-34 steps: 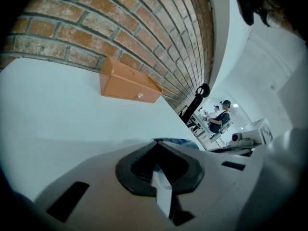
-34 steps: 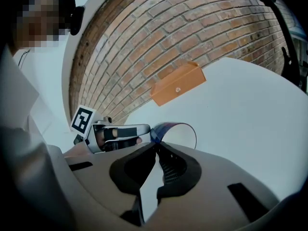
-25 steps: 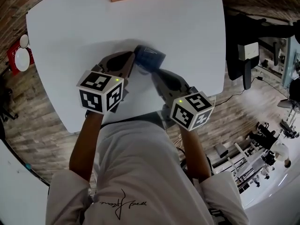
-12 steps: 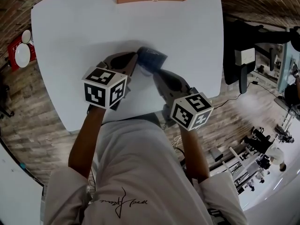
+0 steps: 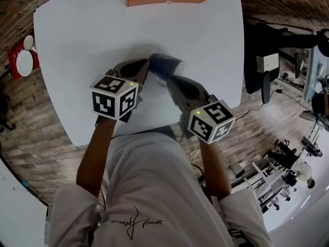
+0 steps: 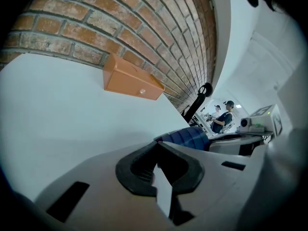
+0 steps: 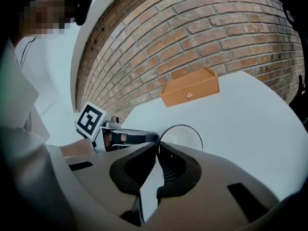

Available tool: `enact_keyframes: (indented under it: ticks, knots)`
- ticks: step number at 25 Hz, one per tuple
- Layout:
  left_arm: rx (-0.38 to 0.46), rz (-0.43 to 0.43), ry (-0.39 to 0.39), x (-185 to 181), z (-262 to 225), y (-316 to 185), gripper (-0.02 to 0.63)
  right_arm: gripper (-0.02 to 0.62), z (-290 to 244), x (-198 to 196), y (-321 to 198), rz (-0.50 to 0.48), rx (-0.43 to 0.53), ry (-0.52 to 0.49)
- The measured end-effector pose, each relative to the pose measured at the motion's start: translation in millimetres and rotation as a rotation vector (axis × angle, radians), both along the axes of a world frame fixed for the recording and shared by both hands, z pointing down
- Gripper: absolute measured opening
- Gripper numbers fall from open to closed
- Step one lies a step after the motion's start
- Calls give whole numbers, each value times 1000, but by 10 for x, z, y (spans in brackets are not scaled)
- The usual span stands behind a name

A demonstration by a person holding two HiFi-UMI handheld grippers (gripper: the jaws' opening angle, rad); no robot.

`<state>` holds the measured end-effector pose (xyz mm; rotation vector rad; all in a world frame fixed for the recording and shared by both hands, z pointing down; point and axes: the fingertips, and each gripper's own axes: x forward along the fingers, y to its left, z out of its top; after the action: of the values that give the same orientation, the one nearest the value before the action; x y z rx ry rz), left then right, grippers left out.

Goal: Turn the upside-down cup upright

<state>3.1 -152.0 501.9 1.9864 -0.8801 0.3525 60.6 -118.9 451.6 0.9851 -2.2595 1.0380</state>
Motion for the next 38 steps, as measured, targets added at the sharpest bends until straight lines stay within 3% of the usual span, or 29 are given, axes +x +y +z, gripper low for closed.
enact_keyframes:
  ticks: [28, 38]
  knots:
    - [-31, -47, -7, -115, 103, 56, 11, 23, -42, -294, -72, -123, 6, -9]
    - [-39, -52, 11, -145, 115, 43, 11, 23, -54, -370, -148, -125, 16, 1]
